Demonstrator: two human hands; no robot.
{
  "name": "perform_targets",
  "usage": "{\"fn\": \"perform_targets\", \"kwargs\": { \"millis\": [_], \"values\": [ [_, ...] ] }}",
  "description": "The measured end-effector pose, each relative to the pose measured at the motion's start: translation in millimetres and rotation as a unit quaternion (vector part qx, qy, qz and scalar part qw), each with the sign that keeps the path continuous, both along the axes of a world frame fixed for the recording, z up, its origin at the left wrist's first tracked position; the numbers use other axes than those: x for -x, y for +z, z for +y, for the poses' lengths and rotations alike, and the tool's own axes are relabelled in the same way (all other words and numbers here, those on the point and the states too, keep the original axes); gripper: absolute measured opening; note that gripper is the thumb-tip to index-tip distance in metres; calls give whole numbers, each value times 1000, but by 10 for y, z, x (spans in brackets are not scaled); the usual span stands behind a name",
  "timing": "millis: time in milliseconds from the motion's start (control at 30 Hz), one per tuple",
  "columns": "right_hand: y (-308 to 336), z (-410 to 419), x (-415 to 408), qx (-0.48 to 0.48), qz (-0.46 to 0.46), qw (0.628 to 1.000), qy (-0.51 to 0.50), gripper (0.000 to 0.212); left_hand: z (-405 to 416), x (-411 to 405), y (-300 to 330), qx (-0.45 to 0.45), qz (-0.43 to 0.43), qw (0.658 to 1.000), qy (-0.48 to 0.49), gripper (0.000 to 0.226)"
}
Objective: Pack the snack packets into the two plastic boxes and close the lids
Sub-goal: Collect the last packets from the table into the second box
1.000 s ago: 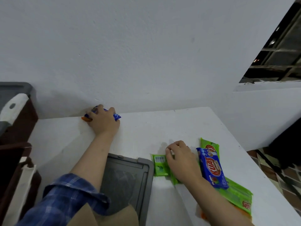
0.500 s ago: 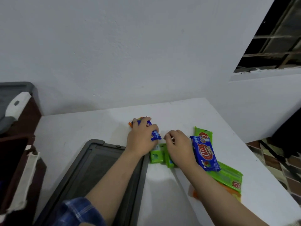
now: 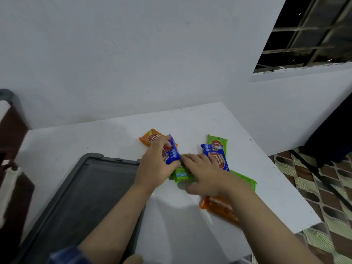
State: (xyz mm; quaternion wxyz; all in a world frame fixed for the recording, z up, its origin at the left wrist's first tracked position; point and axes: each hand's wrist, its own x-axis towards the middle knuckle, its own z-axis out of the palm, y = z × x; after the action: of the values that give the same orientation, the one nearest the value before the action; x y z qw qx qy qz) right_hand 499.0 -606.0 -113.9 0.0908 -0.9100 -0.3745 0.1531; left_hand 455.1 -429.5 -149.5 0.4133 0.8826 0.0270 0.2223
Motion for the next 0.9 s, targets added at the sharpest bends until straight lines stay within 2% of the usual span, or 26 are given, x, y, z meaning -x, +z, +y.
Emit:
{"fn": "perform_targets", "kwargs": {
  "millis": [167,267,367,433,500,567,733,900],
  "values": [
    [-60,4,54,-56,-111,992,-22,70,-9,25,-36,-13,-27,999,11,47],
    [-44,-19,83,-163,-77,982,-56,71,13,71,73,29,-86,995,32,30],
    [77,69,182,-354,4,932,-80,61,94,176,296,62,-115,989,63,18],
    [190,201,269,-460,46,881,-98,40,185,299,486,66,-121,988,72,17],
    [312,387,384,-523,35,843,-120,21,277,472,678,85,-136,984,75,13],
    [446,612,538,-560,30,820,-117,17,365,680,844,103,-153,979,86,15],
    [702,1207,1048,-604,33,792,-79,19,758,1332,1171,160,-181,961,138,19],
    [887,1911,1842,-666,110,738,-8,17,1472,2092,1384,266,-188,933,154,31]
  ]
}}
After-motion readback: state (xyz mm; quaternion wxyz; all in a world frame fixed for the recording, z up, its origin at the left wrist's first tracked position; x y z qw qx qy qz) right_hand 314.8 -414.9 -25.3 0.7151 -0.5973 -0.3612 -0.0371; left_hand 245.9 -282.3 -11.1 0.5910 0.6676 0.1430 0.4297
